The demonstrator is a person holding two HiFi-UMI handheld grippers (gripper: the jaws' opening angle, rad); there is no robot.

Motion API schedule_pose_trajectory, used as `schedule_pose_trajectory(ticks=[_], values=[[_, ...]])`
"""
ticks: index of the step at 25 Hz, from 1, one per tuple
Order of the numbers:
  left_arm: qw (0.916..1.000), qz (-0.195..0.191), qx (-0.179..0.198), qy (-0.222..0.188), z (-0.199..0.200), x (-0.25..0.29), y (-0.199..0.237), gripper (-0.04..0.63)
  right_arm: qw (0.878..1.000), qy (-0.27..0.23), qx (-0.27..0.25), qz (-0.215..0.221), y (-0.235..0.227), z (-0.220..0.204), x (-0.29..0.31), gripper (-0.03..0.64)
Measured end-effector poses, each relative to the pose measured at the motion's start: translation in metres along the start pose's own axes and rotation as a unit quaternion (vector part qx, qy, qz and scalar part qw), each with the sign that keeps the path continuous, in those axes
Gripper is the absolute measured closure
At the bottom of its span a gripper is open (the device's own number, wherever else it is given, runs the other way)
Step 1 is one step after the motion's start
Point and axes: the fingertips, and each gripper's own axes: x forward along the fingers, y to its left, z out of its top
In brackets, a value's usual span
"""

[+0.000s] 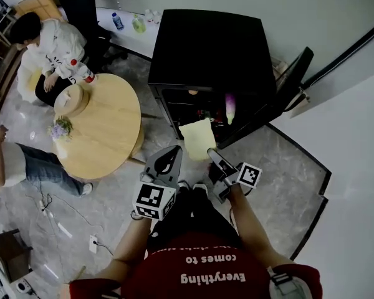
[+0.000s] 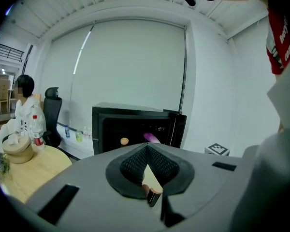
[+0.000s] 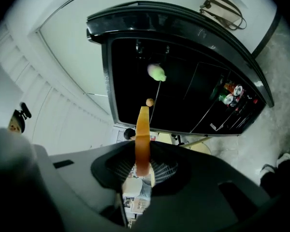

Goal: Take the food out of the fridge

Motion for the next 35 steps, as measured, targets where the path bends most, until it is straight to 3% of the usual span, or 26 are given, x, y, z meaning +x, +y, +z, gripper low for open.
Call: schedule_pose_trajectory(ticks=[5, 11, 19, 22, 27, 31, 35], values=[[0.9994, 0.011, 0.011, -0.029, 0.021, -0.02, 0.005, 0.594, 1.0, 0.022, -0.011, 0.018, 0.036, -0.011, -0.019, 0.525], [0.9976, 0.045, -0.005, -0.053, 0.024, -0.053, 0.019, 0.594, 0.996, 0.069, -0.019, 0.051, 0.067, -0.034, -0.004, 0.525], [0.9854, 0.153, -0.03, -0.069, 0.01, -0.124, 0.068, 0.594, 0.979, 0.179, -0.025, 0.09, 0.092, -0.097, 0.062, 0.525], [0.9758, 0.203, -0.041, -0.072, 0.0, -0.159, 0.092, 0.594, 0.969, 0.222, -0.022, 0.107, 0.101, -0.131, 0.09, 0.525], [0.9498, 0.295, -0.059, -0.085, -0.014, -0.225, 0.125, 0.594, 0.945, 0.3, -0.008, 0.133, 0.118, -0.194, 0.128, 0.525], [0.9364, 0.334, -0.068, -0.083, -0.027, -0.275, 0.149, 0.594, 0.934, 0.33, -0.004, 0.135, 0.126, -0.243, 0.156, 0.525], [0.9182, 0.379, -0.079, -0.082, -0.05, -0.301, 0.149, 0.594, 0.932, 0.346, -0.006, 0.108, 0.091, -0.266, 0.178, 0.525]])
